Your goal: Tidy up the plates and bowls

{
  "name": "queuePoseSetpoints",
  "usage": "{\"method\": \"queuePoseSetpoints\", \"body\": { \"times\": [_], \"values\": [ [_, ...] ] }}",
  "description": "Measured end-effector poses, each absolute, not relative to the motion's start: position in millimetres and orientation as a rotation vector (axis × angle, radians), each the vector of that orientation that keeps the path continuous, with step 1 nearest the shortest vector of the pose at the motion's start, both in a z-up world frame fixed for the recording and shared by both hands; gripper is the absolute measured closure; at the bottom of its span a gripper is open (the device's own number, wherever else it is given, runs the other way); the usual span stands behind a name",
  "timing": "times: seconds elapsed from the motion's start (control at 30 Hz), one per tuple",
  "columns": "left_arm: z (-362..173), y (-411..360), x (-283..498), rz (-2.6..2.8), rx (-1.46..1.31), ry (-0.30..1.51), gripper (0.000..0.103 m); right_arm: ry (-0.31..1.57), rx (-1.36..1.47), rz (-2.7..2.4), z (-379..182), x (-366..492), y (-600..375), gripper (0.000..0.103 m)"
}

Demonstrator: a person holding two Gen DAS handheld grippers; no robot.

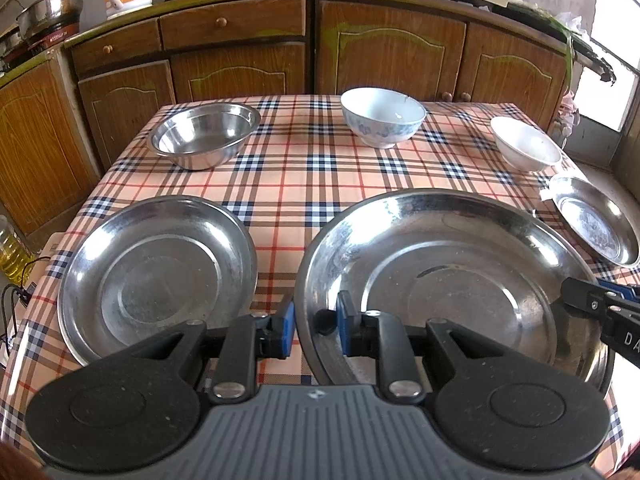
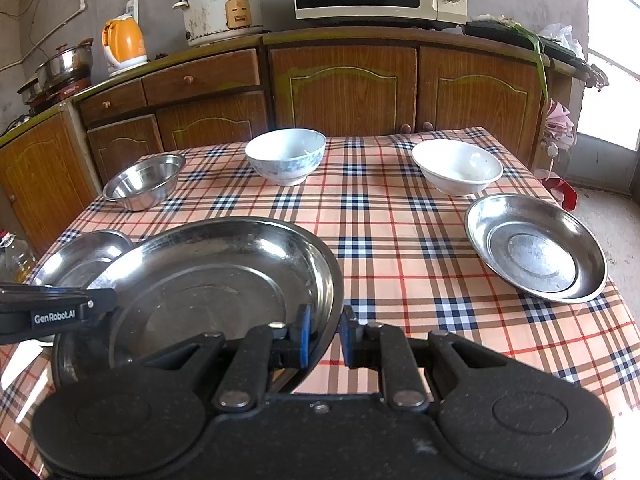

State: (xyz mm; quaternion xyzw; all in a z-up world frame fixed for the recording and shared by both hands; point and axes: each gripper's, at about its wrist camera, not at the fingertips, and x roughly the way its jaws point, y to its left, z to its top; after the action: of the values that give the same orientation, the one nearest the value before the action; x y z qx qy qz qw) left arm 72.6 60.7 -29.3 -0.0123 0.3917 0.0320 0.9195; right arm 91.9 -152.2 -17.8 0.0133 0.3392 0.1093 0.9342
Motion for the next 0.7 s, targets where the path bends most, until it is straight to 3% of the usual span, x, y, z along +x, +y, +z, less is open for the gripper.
{"method": "queuePoseSetpoints", "body": {
  "times": [0.7],
  "values": [
    [-37.2, 54.8, 74.5, 0.059, -0.014, 0.817, 0.081, 0.707, 0.038, 0.208, -22.9, 91.7, -155.7, 0.082]
  ]
}}
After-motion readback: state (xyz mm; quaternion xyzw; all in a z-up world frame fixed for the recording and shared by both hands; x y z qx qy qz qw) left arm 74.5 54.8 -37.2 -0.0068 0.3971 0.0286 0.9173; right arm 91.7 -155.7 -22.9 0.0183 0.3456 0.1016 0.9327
